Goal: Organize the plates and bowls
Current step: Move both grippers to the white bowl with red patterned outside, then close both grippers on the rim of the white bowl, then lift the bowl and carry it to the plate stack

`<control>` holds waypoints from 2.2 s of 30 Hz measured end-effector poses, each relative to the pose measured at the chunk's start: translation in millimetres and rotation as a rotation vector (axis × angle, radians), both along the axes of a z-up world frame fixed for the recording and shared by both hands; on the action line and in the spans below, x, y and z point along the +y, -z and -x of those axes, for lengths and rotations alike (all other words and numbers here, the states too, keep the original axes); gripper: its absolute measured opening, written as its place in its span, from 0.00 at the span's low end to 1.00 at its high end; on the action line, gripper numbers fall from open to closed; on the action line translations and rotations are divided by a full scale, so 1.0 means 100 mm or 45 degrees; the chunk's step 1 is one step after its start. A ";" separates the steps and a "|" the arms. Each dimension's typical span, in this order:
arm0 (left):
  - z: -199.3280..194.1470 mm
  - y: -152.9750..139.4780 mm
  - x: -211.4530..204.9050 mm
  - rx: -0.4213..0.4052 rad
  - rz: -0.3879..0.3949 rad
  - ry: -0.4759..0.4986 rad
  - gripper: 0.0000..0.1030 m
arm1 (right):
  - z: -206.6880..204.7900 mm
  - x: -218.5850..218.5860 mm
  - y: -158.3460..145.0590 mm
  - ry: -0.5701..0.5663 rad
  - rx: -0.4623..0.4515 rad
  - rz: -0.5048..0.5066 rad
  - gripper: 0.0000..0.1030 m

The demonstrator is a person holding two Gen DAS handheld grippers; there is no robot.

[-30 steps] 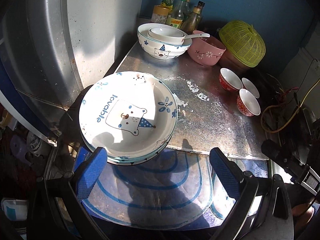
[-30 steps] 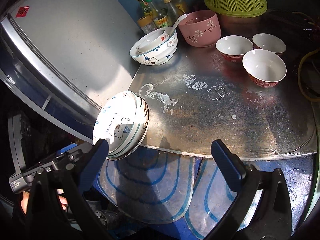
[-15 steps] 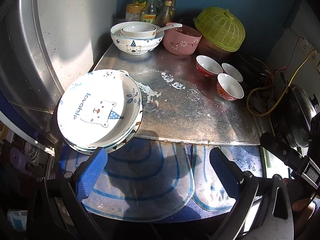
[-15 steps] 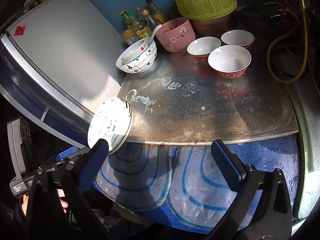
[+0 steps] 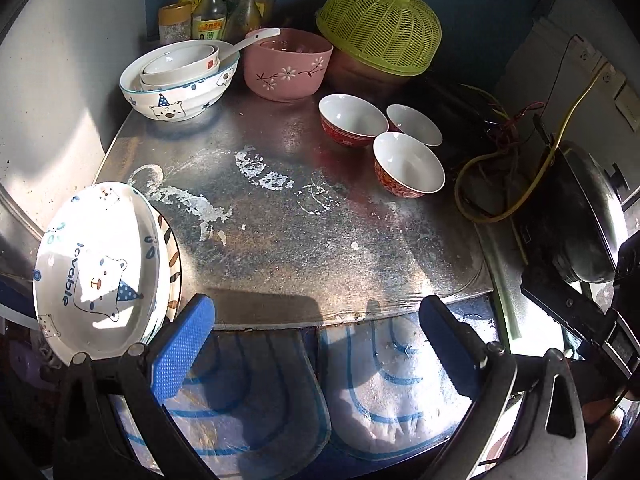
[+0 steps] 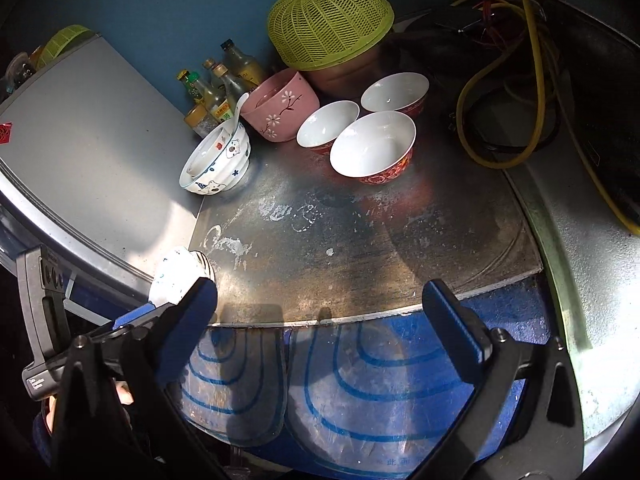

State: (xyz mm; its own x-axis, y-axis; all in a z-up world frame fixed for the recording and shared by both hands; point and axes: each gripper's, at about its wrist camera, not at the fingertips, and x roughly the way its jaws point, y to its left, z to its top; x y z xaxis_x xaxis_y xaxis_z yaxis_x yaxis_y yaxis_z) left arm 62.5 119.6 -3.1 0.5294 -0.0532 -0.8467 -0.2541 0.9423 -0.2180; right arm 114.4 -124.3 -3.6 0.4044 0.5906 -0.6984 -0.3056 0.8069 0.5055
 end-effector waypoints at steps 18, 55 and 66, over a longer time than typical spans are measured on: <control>-1.46 0.31 -0.12 0.016 0.155 0.216 0.90 | -0.94 -0.15 0.32 0.245 0.069 -0.048 0.93; -2.18 0.83 -0.06 0.020 0.335 0.182 0.07 | -1.76 0.31 0.82 0.121 0.137 0.154 0.10; -1.58 0.52 0.05 -0.004 0.279 0.141 0.07 | -1.32 0.49 0.58 0.051 0.146 0.093 0.10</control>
